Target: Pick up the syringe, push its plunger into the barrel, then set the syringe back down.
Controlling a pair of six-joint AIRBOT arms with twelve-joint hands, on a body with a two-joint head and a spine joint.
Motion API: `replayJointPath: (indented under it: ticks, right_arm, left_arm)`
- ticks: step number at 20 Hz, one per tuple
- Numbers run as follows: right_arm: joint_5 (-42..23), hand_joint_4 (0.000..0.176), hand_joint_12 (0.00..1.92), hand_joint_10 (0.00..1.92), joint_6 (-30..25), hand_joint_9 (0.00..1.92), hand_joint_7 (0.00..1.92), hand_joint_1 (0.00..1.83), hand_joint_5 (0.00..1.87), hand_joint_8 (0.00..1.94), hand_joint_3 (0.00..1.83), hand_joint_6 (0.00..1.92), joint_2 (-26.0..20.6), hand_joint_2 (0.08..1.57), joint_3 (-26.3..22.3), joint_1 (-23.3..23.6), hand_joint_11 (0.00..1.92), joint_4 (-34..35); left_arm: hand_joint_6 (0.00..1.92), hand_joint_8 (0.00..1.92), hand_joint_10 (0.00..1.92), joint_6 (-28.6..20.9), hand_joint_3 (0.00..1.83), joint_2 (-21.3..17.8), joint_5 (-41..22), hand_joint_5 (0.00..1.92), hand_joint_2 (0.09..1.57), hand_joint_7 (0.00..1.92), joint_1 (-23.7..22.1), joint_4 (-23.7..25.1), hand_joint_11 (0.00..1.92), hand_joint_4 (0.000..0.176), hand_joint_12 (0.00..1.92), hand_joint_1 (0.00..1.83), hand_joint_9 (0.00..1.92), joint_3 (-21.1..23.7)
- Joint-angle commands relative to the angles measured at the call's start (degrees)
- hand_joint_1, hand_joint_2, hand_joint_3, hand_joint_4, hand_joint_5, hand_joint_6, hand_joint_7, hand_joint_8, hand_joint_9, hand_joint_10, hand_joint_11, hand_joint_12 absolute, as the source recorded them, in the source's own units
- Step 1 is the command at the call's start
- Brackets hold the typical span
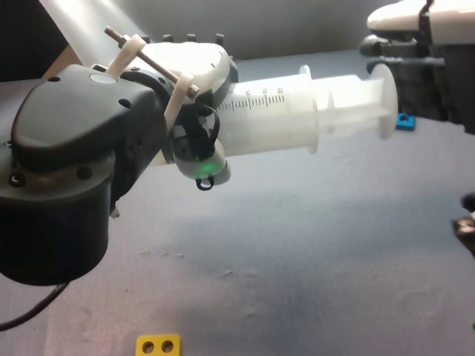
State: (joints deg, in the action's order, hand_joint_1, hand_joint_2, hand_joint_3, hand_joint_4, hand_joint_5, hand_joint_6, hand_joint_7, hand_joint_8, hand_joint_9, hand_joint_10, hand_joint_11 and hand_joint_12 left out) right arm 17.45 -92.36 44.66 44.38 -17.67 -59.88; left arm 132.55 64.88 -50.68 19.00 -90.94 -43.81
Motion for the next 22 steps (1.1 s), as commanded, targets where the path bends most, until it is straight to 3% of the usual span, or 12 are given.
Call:
replayJointPath:
  ticks: [1, 3, 6, 15, 22]
  right_arm:
    - [-3.78, 0.0, 0.0, 0.0, -6.44, 0.0, 0.0, 0.0, 0.0, 0.0, 0.0, 0.0, 0.86, 1.39, -0.28, 1.08, 0.0, -7.96]
    - [-2.33, 0.0, 0.0, 0.0, -10.48, 0.0, 0.0, 0.0, 0.0, 0.0, 0.0, 0.0, 1.96, 1.39, 0.0, 1.12, 0.0, -12.63]
    - [-2.27, 0.0, 0.0, 0.0, -11.06, 0.0, 0.01, 0.0, 0.0, 0.0, 0.0, 0.0, 2.83, 1.39, 0.0, 1.31, 0.0, -12.63]
    - [-1.7, 0.0, 0.0, 0.0, -16.16, 0.01, 0.01, 0.0, 0.0, 0.0, 0.0, 0.0, 4.9, 1.39, -0.02, 1.95, 0.0, -12.63]
    - [-1.7, 0.0, 0.0, 0.01, -19.14, 0.02, 0.03, 0.0, 0.01, 0.01, 0.0, 0.0, 6.08, 1.38, -0.89, 2.36, 0.0, -12.63]
  left_arm:
    - [0.9, 1.07, 1.33, -0.45, 0.0, 0.54, 1.11, 0.92, 1.13, 0.96, -1.21, 5.59, 0.62, 0.0, 1.08, 1.37, 0.83, -0.04]
    - [0.91, 1.07, 1.33, -0.45, 0.0, 0.56, 1.11, 0.92, 1.13, 0.96, -1.21, 5.59, 0.63, 0.0, 1.08, 1.37, 0.84, -0.04]
    - [0.87, 1.0, 1.3, -0.45, 0.0, 0.57, 1.11, 0.95, 1.12, 1.0, -1.21, 5.59, 0.65, 0.0, 1.05, 1.37, 0.85, -0.09]
    - [0.89, 1.11, 1.33, -0.48, 0.0, 0.59, 1.25, 0.92, 1.14, 0.95, -1.27, 5.59, 0.64, 0.0, 1.09, 1.37, 0.82, -0.4]
    - [0.91, 1.05, 1.32, -0.47, 0.0, 0.66, 1.27, 0.92, 1.13, 0.97, -1.33, 5.62, 0.63, 0.0, 1.09, 1.37, 0.83, -0.53]
